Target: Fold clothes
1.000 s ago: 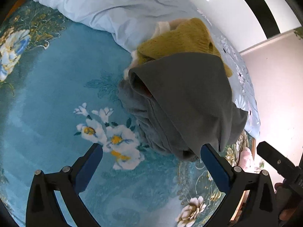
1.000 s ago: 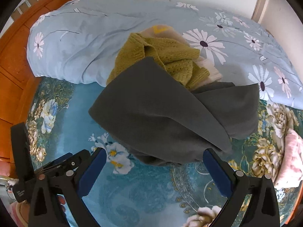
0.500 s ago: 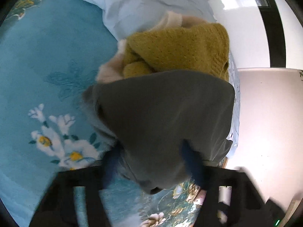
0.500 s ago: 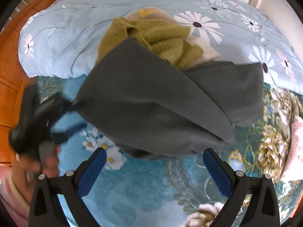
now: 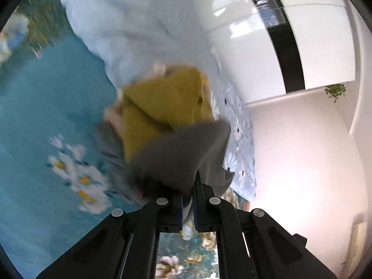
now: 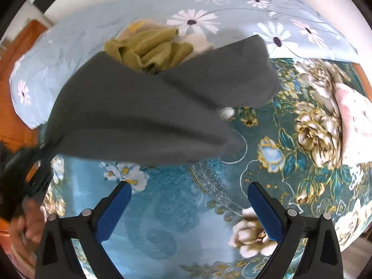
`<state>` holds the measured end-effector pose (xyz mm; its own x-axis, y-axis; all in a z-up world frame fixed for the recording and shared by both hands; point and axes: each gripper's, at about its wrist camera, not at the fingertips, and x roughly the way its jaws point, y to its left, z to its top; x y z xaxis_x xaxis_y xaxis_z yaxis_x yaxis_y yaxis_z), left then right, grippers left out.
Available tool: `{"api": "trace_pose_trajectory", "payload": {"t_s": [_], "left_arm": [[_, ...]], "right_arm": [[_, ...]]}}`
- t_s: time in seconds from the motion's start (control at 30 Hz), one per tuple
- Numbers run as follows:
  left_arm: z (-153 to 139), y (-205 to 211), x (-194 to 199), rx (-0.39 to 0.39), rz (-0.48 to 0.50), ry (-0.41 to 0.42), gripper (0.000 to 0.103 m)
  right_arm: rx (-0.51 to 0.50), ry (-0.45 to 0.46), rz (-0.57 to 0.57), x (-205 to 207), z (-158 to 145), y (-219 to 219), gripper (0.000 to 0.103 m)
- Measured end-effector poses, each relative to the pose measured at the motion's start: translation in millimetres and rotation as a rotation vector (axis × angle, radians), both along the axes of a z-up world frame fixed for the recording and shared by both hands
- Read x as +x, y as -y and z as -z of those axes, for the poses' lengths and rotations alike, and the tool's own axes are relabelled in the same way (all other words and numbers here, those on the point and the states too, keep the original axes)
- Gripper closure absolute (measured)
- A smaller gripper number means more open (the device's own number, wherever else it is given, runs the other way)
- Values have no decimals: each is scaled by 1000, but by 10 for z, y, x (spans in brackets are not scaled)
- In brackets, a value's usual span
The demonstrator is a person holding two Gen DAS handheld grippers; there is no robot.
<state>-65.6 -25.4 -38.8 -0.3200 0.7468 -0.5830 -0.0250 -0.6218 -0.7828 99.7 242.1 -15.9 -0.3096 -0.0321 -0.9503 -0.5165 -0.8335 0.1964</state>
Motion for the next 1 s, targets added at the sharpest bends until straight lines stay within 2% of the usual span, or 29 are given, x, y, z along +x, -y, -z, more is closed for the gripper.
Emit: {"api": "trace_pose_trajectory", "payload": {"t_s": [0.17,0.47,0.53,0.6,0.73,0.83,0.93,1.0], "left_arm": [[-288,548,90,-69,-47,-22,98],[-1233,1394,304,-204,-195,-237,98],[-1303,1518,349,-246,-221,-231,98],[-1255,1565,439,-259,-220,-160,98],[-1108,1227,718,-308,-96,-88,98],[-996,783,944,-306,63,-27,98],[-1021,263,1084,-261,222,-12,99],[-1113,-88,1108,-208,309,-31,99]], "right_arm": [[-14,-53,22,269,-155,-2,2],[-35,-96,63,768,-209,-112,2],[-60,-108,69,840,-194,-146,2],[-94,-111,65,878,-138,-160,2],[-161,-128,54,898,-22,-133,5],[-207,-149,39,902,29,-101,10],[-223,-170,70,975,19,-253,14],[-232,-184,95,1029,8,-371,15]]}}
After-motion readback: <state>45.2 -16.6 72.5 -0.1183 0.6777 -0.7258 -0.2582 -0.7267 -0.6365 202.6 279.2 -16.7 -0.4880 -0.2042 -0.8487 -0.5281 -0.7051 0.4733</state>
